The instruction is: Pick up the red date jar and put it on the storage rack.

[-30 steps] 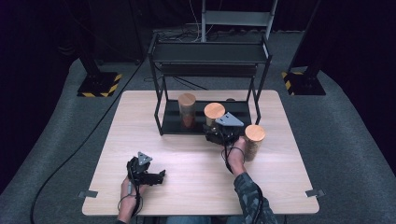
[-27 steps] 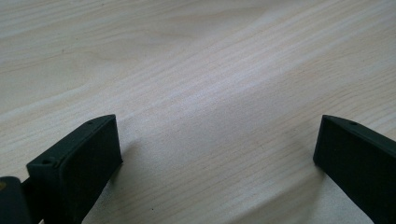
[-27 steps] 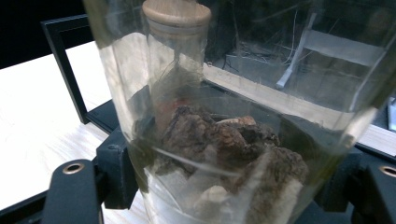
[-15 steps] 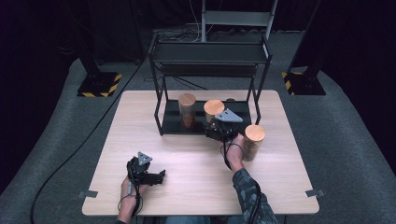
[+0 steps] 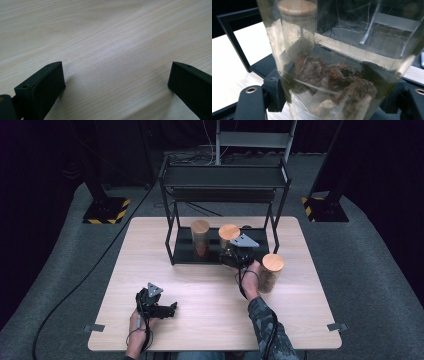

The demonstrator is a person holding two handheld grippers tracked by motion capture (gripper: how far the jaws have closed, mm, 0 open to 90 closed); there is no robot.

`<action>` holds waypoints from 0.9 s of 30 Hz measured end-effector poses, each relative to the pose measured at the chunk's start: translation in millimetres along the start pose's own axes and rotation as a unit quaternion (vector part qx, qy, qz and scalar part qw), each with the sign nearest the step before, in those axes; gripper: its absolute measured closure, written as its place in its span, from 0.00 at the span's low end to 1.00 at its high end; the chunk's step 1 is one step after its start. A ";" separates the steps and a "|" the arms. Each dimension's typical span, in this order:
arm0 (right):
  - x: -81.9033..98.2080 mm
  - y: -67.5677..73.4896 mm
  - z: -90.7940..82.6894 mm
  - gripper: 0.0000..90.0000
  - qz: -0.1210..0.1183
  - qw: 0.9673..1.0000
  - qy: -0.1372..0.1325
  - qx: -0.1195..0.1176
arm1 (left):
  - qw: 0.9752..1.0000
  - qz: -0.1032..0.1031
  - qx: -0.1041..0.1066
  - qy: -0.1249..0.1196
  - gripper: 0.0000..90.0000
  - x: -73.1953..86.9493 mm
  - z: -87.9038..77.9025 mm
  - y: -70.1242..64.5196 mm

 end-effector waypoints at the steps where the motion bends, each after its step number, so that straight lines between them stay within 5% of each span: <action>1: -0.3 -0.6 0.8 0.28 0.002 1.000 0.000 0.001 | 1.000 0.000 0.000 0.000 0.00 0.0 0.0 0.0; 27: -5.4 -8.3 17.4 0.28 -0.008 1.000 0.005 0.018 | 1.000 0.000 0.000 0.000 0.00 0.0 0.0 0.0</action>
Point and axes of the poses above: each handheld gripper's, and its own axes: z roughly forward along the jaws, x roughly out of its underside, y roughly to its left, the point moved 2 cm from there along z, roughly forward along the jaws, and after that the axes turned 9 degrees about -y, right-handed, at the moved point
